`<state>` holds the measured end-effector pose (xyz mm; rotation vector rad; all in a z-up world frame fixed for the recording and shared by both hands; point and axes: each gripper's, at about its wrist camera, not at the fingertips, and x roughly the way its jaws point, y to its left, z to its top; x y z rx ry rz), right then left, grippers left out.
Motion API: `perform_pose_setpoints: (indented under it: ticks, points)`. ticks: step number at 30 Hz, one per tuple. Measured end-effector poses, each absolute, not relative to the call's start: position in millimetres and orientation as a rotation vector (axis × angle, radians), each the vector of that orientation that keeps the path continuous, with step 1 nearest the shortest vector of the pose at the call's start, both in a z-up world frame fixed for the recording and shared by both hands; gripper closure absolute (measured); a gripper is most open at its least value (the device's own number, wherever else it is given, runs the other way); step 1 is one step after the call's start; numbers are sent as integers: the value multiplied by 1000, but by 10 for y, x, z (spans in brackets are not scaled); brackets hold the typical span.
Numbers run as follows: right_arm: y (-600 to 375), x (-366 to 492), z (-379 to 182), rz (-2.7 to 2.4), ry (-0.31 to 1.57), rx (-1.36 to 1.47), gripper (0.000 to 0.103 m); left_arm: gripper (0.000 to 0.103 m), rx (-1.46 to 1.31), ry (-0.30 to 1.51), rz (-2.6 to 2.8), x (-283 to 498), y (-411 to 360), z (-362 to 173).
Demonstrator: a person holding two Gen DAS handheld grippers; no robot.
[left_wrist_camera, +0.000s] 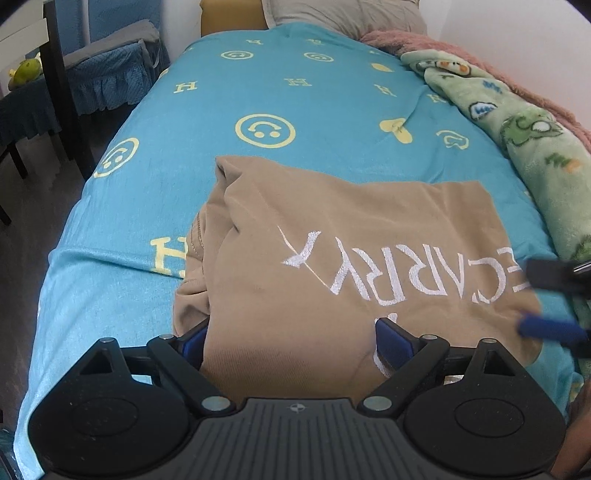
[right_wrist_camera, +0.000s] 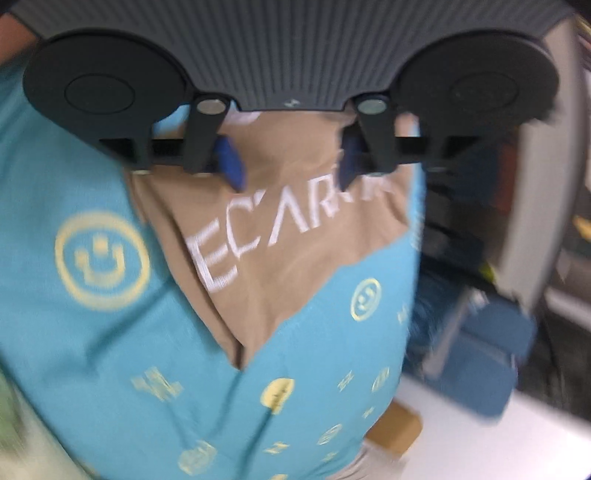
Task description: Fold clothes
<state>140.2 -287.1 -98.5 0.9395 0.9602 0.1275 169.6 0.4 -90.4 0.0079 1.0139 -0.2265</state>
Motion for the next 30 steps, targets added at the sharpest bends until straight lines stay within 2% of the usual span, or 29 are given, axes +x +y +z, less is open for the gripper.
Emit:
perform_pose_setpoints:
  ticks: [1, 7, 13, 14, 17, 19, 20, 22, 25, 30]
  points:
    - [-2900, 1337, -1012, 128, 953, 1005, 13, 11, 6, 1016, -227, 1700, 6, -904]
    - [-2888, 1165, -1341, 93, 1015, 1278, 14, 11, -35, 1028, -223, 1732, 23, -888]
    - [-2838, 1251, -1547, -67, 989, 1308, 16, 12, -97, 1022, -199, 1712, 68, -798]
    - [-2835, 1266, -1536, -75, 972, 1300, 18, 12, -106, 1008, -190, 1681, 70, -755]
    - [-2820, 1266, -1508, -116, 950, 1276, 36, 12, -199, 972, -211, 1552, 124, -578]
    - [-2822, 1273, -1502, -135, 954, 1253, 53, 12, -321, 966, -245, 1474, 208, -463]
    - [-2815, 1261, -1481, -138, 948, 1241, 56, 11, -383, 957, -278, 1431, 255, -412]
    - [-2826, 1241, -1448, -138, 928, 1222, 69, 9, -463, 968, -317, 1397, 310, -376]
    - [-2856, 1210, -1342, -123, 881, 1166, 74, 9, -573, 1008, -355, 1383, 388, -364]
    - [-2856, 1283, -1255, -66, 809, 1124, 78, 9, -560, 901, -233, 1354, 687, -240]
